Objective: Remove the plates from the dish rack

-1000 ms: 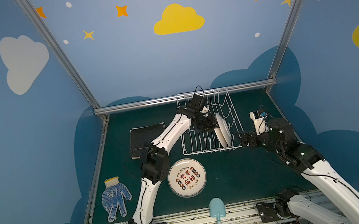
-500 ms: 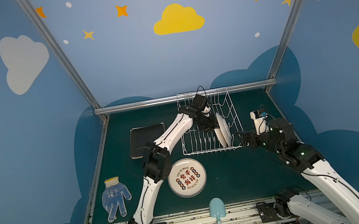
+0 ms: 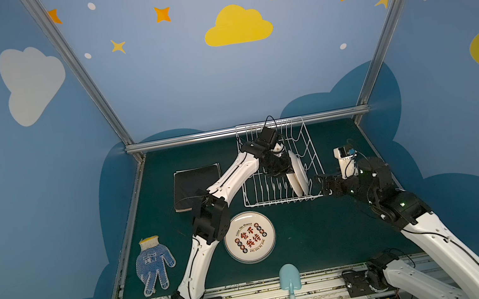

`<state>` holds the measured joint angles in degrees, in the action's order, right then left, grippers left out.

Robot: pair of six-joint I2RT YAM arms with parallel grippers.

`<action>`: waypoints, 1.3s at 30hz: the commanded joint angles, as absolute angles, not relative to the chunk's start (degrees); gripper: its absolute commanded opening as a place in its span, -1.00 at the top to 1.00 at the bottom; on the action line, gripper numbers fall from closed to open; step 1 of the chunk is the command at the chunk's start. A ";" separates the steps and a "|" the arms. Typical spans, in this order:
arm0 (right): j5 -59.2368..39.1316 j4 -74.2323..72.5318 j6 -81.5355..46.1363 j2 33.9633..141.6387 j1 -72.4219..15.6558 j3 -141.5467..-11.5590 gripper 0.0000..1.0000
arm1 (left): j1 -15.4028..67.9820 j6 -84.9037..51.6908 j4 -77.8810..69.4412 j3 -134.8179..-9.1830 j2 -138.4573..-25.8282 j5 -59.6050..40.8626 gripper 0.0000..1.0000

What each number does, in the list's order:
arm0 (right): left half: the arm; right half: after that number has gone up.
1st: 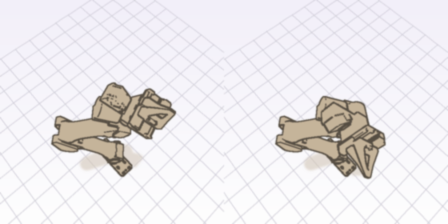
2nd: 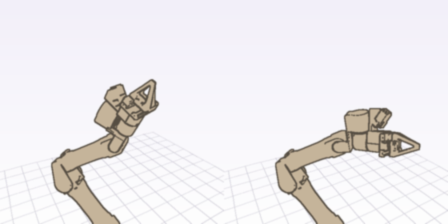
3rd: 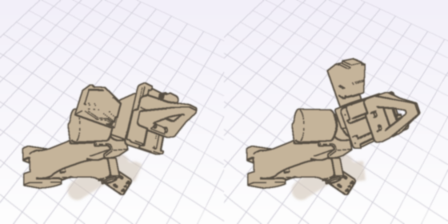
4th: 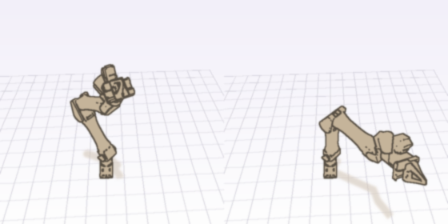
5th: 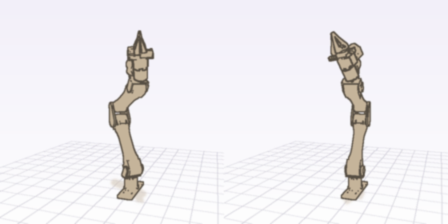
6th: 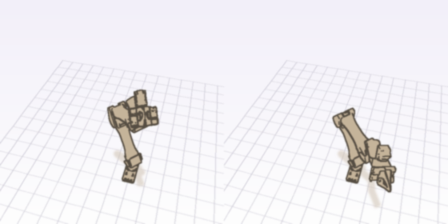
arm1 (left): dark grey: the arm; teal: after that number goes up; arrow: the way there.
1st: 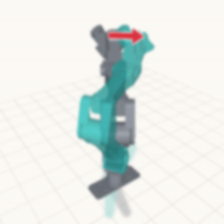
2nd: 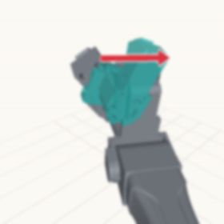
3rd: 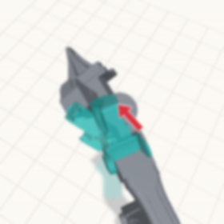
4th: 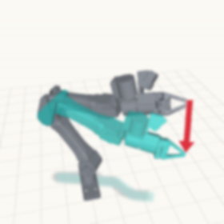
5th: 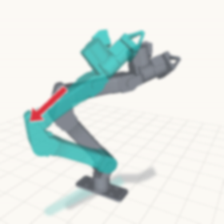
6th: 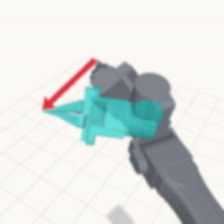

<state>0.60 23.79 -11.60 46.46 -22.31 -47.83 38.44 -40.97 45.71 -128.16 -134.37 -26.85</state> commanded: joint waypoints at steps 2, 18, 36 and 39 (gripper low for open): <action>1.23 22.76 -11.78 45.47 -22.06 -47.62 -0.87 | 38.67 -41.79 45.63 -125.31 -133.47 -27.08 0.61; 1.05 22.25 -12.30 46.32 -22.06 -48.34 -0.87 | 38.52 -47.27 36.83 -116.92 -126.14 -31.15 0.94; 0.55 21.52 -12.92 46.17 -22.10 -48.76 -0.86 | 37.18 -45.11 40.72 -114.79 -119.62 -32.54 0.94; 0.63 21.62 -12.79 46.07 -22.06 -48.87 -0.86 | 36.85 -45.09 39.68 -112.84 -118.05 -33.17 0.94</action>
<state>0.62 22.87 -12.16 46.39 -22.31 -47.83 37.58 -45.98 36.99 -113.67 -122.50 -31.68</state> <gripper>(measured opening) 0.933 0.122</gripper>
